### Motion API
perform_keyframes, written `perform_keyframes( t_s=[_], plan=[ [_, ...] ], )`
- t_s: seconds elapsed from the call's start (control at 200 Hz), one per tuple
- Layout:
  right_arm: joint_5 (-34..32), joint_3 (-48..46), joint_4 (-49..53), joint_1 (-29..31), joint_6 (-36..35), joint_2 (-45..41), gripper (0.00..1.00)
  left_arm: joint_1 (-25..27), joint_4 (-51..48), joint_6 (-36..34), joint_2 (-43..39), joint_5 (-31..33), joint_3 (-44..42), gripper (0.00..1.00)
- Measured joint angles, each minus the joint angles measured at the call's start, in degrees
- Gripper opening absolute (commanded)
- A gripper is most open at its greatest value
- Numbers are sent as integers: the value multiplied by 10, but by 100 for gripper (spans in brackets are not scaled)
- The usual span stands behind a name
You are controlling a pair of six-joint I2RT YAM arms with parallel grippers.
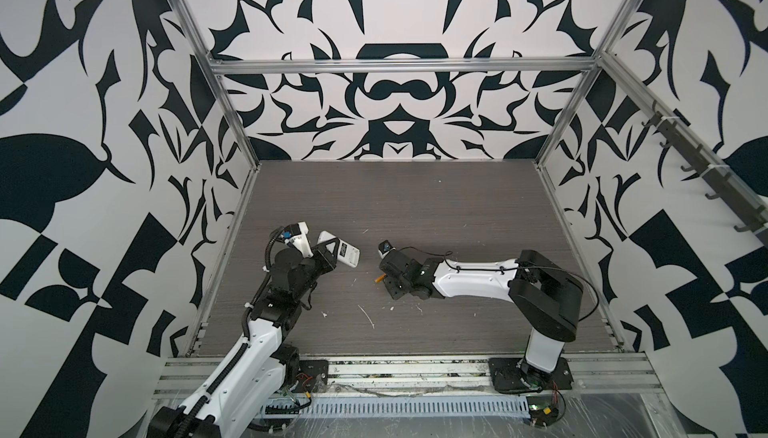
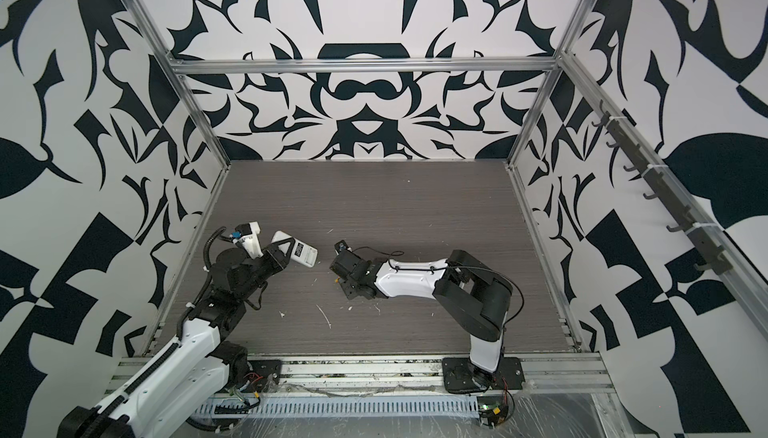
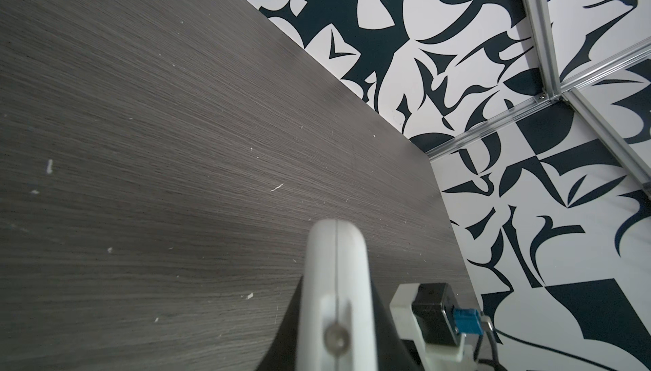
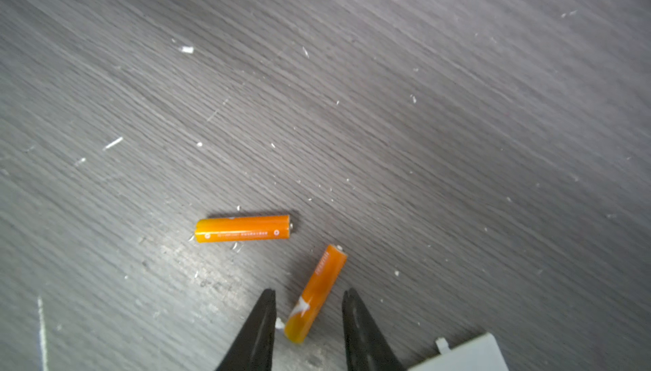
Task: Load the batteries into the remote control
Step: 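Lower the open right gripper and close it on one orange battery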
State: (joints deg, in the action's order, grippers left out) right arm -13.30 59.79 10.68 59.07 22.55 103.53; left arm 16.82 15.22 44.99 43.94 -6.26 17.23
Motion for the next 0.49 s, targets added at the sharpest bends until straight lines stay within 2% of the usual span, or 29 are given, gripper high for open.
perform_keyframes(
  t_s=[0.495],
  plan=[
    [11,-25,3,-37,-1,-5,33,0,2,0,-2,-4,0,9]
  ],
)
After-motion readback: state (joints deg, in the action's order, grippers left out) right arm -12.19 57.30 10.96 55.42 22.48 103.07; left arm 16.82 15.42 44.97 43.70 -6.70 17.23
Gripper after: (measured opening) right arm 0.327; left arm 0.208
